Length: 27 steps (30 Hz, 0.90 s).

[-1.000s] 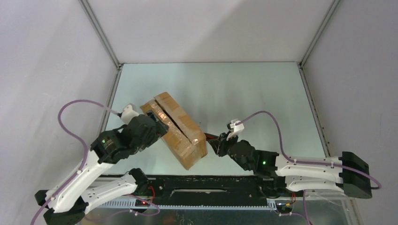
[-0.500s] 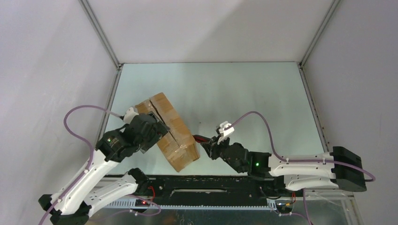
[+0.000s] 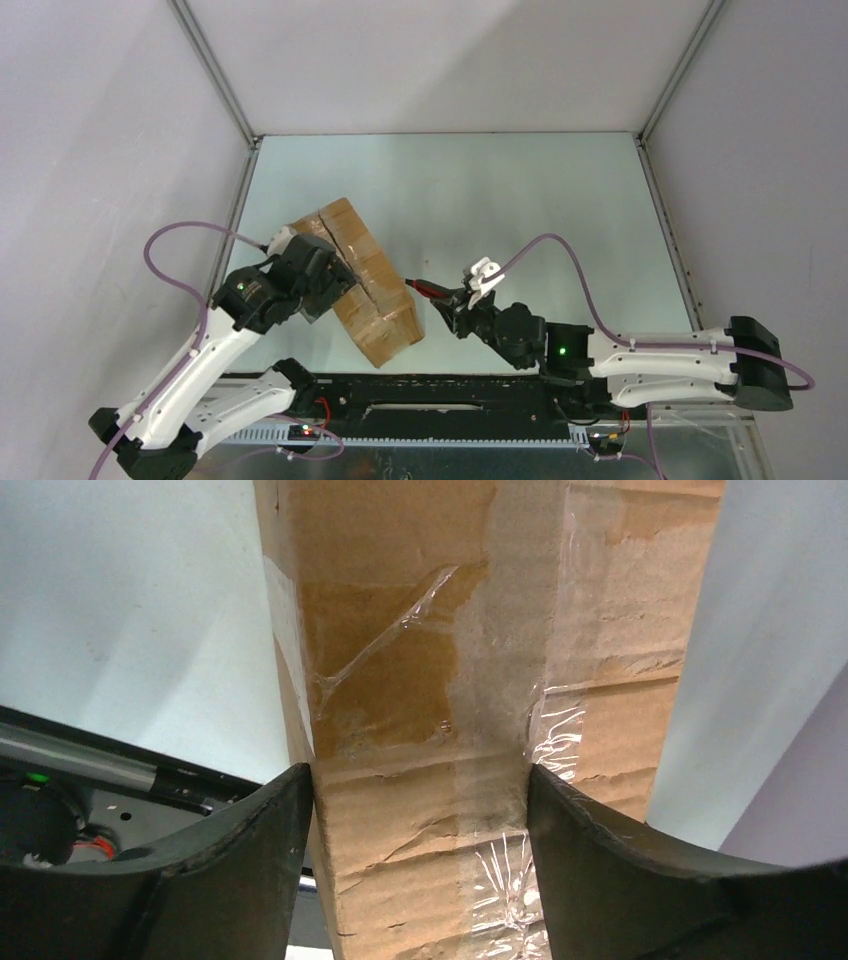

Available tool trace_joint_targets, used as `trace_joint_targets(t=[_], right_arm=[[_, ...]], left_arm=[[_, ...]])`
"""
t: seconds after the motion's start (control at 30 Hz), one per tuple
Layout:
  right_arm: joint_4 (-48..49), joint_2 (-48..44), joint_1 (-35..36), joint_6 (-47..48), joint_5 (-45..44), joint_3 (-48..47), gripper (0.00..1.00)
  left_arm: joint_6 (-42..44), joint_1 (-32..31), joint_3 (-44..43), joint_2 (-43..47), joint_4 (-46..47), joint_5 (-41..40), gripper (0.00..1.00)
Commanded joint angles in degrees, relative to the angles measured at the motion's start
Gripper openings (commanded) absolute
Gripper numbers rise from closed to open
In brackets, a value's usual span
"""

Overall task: Unpack the express box
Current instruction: Cut the express box at the center of the board.

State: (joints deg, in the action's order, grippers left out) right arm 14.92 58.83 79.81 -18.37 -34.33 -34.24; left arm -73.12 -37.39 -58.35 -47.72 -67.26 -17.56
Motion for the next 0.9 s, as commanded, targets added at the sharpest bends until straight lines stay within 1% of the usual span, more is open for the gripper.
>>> trace_joint_targets(t=[0.0, 0.13, 0.17, 0.23, 0.27, 0.47, 0.5, 0.6, 0.67, 0.8, 0.87], right_arm=[[0.56, -6.31, 1.83, 10.19, -2.75, -4.48, 0.0], [0.81, -10.61, 5.49, 20.27, -1.7, -4.61, 0.0], [1.36, -10.76, 7.02, 22.9, -1.52, -4.38, 0.0], [4.85, -10.18, 11.65, 30.51, -2.55, -3.16, 0.0], [6.97, -9.3, 13.82, 35.92, -3.75, -2.66, 0.0], [17.82, -5.91, 24.7, 53.97, -9.28, -0.09, 0.0], [19.78, -4.71, 26.32, 56.95, -10.4, -0.02, 0.0], [30.57, 2.19, 31.08, 70.81, -14.69, 0.76, 0.0], [36.06, 5.98, 33.44, 77.49, -15.5, 1.45, 0.0], [40.09, 10.91, 34.78, 85.08, -16.88, 1.54, 0.0], [40.36, 12.64, 34.88, 87.96, -17.93, 1.53, 0.0]], left_arm=[[3.2, 1.07, -4.74, -2.0, -6.51, -0.82, 0.72], [4.31, 1.11, -5.89, -2.55, -6.73, -0.03, 0.68], [4.5, 1.21, -5.97, -2.7, -6.59, 0.24, 0.65], [5.0, 1.41, -6.2, -2.66, -6.57, 0.57, 0.61], [5.2, 1.62, -6.31, -2.72, -6.63, 0.76, 0.61], [8.8, 3.12, -6.74, -3.17, -5.77, 3.73, 0.58], [9.39, 3.31, -6.63, -3.34, -5.67, 4.29, 0.58], [10.96, 3.95, -6.28, -3.44, -5.36, 5.8, 0.58], [12.12, 4.43, -5.89, -3.42, -4.67, 7.05, 0.58], [14.34, 5.05, -5.81, -3.93, -5.01, 7.9, 0.57], [15.23, 5.66, -5.73, -3.88, -5.03, 8.6, 0.57]])
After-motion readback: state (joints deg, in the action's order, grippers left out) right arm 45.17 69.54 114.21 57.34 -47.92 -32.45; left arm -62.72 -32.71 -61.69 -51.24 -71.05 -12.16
